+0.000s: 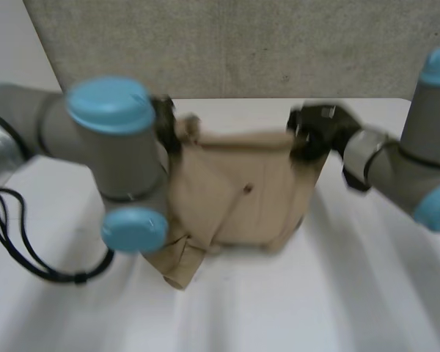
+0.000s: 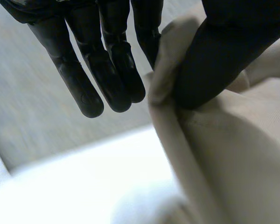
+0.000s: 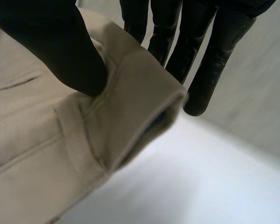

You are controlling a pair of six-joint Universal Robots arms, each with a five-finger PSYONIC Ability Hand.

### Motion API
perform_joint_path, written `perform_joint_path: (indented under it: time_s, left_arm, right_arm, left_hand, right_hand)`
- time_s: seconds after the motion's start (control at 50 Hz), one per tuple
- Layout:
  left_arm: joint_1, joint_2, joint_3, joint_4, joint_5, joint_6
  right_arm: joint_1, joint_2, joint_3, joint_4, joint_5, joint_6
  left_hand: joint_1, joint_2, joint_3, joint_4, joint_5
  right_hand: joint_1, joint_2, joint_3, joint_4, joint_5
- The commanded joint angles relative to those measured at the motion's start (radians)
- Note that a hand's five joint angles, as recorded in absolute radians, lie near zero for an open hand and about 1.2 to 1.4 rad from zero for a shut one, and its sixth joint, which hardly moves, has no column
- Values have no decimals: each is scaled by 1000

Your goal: Fold the shorts.

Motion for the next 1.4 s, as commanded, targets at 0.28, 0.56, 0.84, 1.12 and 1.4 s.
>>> perform_joint_path:
  time_s: [0.28,0.56,0.84,1.12,1.4]
  left_arm:
    - [153,241,71,351,535,140]
    - [276,417,-495,345,728,86]
    - [265,449,-750,124,669,420]
    - [115,664,-796,75,387,231]
    - [-75,514,-707,78,169,-53]
  right_arm:
    - [124,-35,-397,-392,222,-171]
    - [64,-209,299,-449,123,-271]
    - [40,-215,659,-455,5,-342]
    - [49,-269,726,-455,3,-332]
    - [52,-284,748,-457,6,-328]
  left_hand:
    - [306,222,210,198,307]
    - [306,222,210,198,307]
    - [-439,-523,-535,-547,-438]
    - [-589,-673,-685,-697,-588]
    - [-589,-673,-685,-697,-588]
  right_hand:
    - [428,224,219,209,237]
    - [428,224,219,209,237]
    - [428,224,219,209,237]
    - [428,224,219,209,237]
    - [428,224,219,209,237]
